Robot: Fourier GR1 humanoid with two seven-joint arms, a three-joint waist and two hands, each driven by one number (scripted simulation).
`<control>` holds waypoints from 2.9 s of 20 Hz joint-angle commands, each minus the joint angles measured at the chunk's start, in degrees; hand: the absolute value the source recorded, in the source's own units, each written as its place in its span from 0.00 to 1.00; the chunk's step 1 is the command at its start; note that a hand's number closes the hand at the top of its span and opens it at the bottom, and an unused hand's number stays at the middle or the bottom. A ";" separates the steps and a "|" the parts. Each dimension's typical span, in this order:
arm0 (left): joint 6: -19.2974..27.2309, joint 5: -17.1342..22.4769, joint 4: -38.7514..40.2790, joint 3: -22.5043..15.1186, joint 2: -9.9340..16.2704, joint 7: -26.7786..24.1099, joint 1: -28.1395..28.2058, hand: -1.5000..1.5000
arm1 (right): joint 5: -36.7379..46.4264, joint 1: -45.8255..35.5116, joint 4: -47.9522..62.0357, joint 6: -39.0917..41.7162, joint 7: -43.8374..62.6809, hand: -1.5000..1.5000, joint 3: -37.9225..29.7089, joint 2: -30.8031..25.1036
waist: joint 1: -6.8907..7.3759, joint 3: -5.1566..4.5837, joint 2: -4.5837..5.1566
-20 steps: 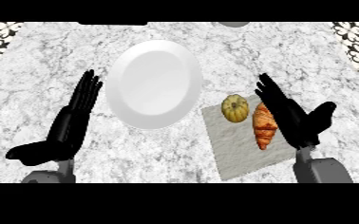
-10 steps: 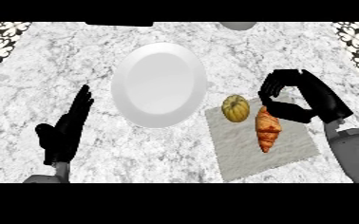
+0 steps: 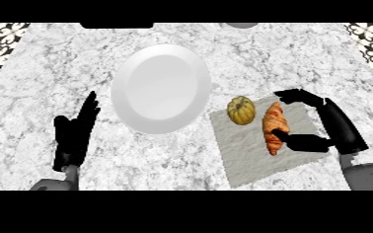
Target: Pick the croissant from the placemat and place it in the plate
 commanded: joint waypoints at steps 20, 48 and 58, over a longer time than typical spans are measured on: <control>-0.09 -2.09 -1.12 -0.01 -0.98 6.45 -3.95 0.50 | 17.17 -20.98 2.02 37.10 32.76 0.00 15.72 -6.29 | 1.09 -0.07 0.07; -5.28 -6.61 -1.64 5.71 -4.14 3.89 0.32 0.50 | 38.76 -15.67 13.01 41.76 22.14 0.00 6.20 6.26 | 0.69 -0.03 -0.01; -4.74 -8.42 0.59 5.45 -6.34 2.82 -1.60 0.50 | 46.89 -20.27 24.04 33.95 10.74 1.00 8.26 7.45 | 0.99 -0.01 0.12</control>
